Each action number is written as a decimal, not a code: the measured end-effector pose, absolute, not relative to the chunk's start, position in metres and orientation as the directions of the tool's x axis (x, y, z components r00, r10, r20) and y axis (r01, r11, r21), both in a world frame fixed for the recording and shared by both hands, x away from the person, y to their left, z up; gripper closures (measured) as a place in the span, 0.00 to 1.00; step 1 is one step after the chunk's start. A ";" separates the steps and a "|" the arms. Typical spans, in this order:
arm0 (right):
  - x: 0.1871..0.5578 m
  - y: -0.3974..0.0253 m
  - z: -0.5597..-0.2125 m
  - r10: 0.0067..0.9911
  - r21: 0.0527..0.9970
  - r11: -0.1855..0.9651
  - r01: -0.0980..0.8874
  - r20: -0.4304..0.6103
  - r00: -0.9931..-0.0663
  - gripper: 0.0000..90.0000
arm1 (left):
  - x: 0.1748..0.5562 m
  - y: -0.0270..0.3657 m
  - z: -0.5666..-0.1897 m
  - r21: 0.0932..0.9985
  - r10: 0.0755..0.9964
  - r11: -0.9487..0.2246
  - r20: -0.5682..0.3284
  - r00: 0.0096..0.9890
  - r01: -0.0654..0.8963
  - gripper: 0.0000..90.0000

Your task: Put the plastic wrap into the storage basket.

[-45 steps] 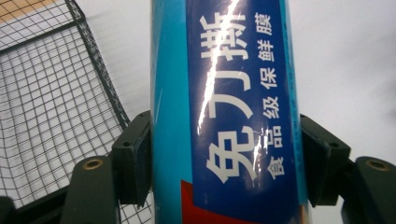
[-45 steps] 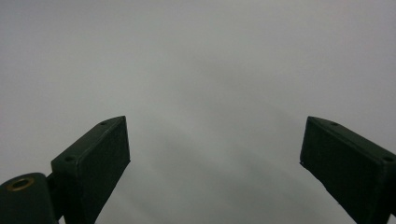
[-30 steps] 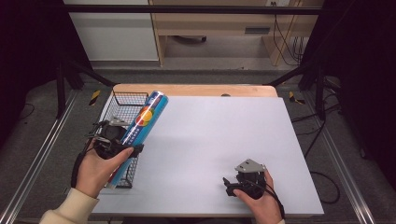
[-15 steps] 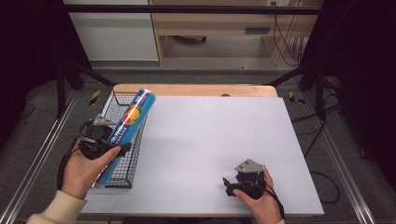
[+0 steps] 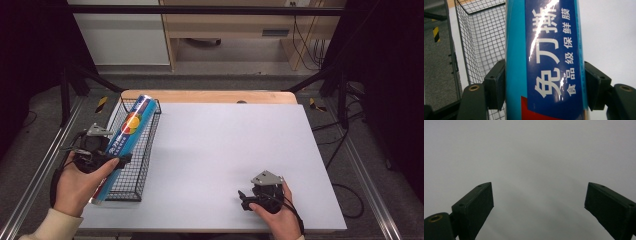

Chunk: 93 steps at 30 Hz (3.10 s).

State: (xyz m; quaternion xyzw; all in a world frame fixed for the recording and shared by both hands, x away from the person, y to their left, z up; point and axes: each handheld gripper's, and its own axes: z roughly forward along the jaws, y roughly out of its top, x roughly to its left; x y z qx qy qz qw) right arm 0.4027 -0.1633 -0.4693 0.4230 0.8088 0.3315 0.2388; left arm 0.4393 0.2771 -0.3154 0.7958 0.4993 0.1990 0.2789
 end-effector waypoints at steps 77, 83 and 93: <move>0.396 -0.153 -0.465 0.812 0.752 0.428 0.501 -0.076 -0.579 0.10 | 0.431 0.300 -0.348 0.509 0.939 -0.315 0.046 0.341 0.801 0.35; 0.396 -0.152 -0.465 0.809 0.752 0.431 0.499 -0.078 -0.582 0.10 | 0.433 0.299 -0.351 0.497 0.940 -0.316 0.050 0.337 0.808 0.36; 0.397 -0.153 -0.465 0.809 0.750 0.433 0.500 -0.079 -0.582 0.10 | 0.436 0.298 -0.359 0.482 0.940 -0.315 0.041 0.339 0.817 0.35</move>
